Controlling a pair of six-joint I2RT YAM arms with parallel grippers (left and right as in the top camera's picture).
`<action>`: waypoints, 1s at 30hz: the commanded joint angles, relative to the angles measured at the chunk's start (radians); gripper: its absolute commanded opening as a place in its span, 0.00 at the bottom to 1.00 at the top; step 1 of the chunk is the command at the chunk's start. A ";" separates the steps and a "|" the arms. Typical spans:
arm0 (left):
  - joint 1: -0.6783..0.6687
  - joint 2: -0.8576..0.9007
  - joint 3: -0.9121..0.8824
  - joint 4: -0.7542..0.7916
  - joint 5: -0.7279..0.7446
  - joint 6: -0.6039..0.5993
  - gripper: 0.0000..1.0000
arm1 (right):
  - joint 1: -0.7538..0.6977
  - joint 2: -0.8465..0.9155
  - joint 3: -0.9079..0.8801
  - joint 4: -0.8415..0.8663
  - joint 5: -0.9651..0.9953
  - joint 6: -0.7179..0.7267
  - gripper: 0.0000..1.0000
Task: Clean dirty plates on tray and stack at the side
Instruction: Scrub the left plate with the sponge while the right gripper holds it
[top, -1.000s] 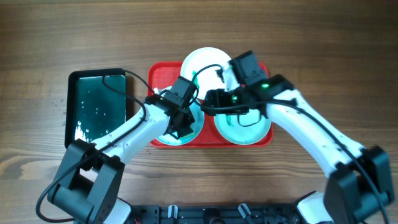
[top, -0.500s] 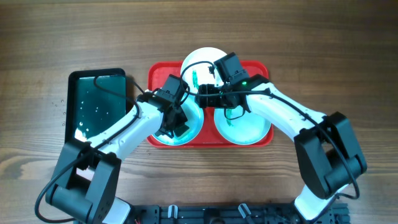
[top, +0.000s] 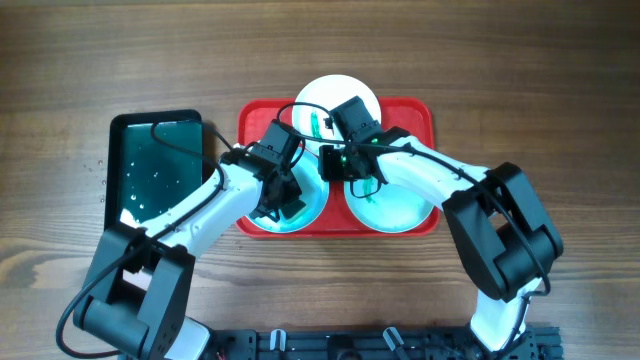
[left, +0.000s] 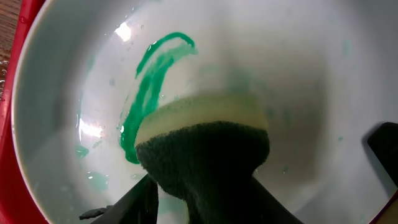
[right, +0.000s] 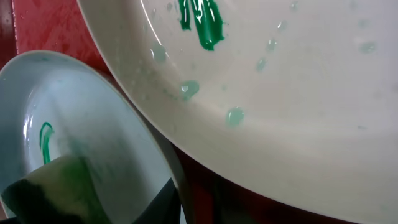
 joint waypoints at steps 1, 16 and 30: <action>0.005 0.011 -0.008 0.009 0.023 0.036 0.38 | 0.002 0.043 -0.004 -0.017 0.024 0.050 0.18; 0.005 0.011 -0.008 0.106 0.060 0.195 0.35 | 0.001 0.043 -0.004 -0.049 -0.058 -0.002 0.04; 0.006 0.011 -0.008 0.166 0.076 0.399 0.38 | 0.001 0.042 0.005 -0.092 -0.156 -0.331 0.09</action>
